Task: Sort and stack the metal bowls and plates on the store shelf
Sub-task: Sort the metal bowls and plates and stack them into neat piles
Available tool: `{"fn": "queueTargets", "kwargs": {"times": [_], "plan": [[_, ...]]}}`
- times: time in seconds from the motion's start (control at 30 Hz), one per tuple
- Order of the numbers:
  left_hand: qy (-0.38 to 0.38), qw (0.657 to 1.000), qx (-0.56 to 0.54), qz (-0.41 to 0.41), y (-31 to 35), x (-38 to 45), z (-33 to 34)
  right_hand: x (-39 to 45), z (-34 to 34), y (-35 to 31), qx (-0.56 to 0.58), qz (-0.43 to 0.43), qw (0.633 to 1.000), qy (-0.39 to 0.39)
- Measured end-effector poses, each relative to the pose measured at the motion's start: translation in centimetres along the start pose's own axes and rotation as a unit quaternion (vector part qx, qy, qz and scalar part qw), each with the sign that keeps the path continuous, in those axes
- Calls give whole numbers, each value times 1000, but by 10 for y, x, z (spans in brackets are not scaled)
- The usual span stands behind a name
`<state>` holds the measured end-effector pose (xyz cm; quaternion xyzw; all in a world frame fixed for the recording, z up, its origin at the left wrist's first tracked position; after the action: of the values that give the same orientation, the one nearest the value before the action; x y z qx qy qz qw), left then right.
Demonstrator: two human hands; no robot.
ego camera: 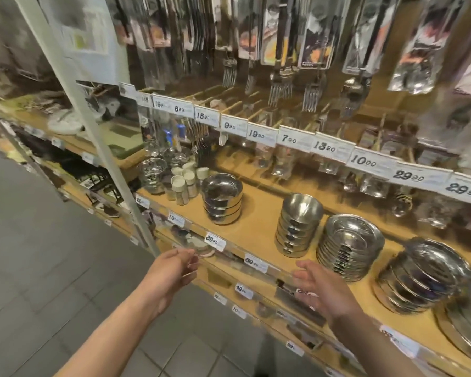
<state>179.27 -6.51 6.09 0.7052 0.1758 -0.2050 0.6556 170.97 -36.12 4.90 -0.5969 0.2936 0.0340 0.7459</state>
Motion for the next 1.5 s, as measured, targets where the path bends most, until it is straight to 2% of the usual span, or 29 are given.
{"fn": "queueTargets", "kwargs": {"times": [0.2,0.33,0.43,0.5,0.6,0.77,0.87,1.0,1.13,1.27,1.37,1.5], "plan": [[3,1000,20,-3,21,60,-13,60,51,-5,-3,0,1000,-16],[17,999,46,10,59,125,-24,123,86,-13,-2,6,1000,-20],[15,997,74,-12,71,170,-34,165,110,-11,14,22,1000,-8],[-3,996,88,-13,77,201,-35,192,129,-14,20,43,999,0],[-25,996,80,-44,76,245,-30,222,151,-8,48,92,993,53],[-85,990,43,-102,68,301,-10,247,190,13,100,105,988,48],[-152,979,54,-123,67,330,3,263,207,18,159,104,978,85],[-219,964,100,-113,72,353,22,279,210,27,242,84,959,122],[-242,956,112,-121,80,368,44,285,197,20,235,60,957,158],[-310,936,134,-98,90,380,93,292,167,5,239,42,945,221],[-353,920,155,-79,95,383,133,300,144,-3,269,17,923,274],[-363,914,154,-99,98,386,171,309,123,-7,290,-34,903,314]]}}
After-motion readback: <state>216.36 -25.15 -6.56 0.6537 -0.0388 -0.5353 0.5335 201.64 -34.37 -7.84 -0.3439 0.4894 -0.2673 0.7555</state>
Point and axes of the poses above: each hand's wrist, its own x-axis towards the middle knuckle, its own z-axis out of the palm, y = z × x, the point moved 5 cm from there along x, towards the middle knuckle, and after that the axes turned 6 degrees about x, right-handed, at the moved point
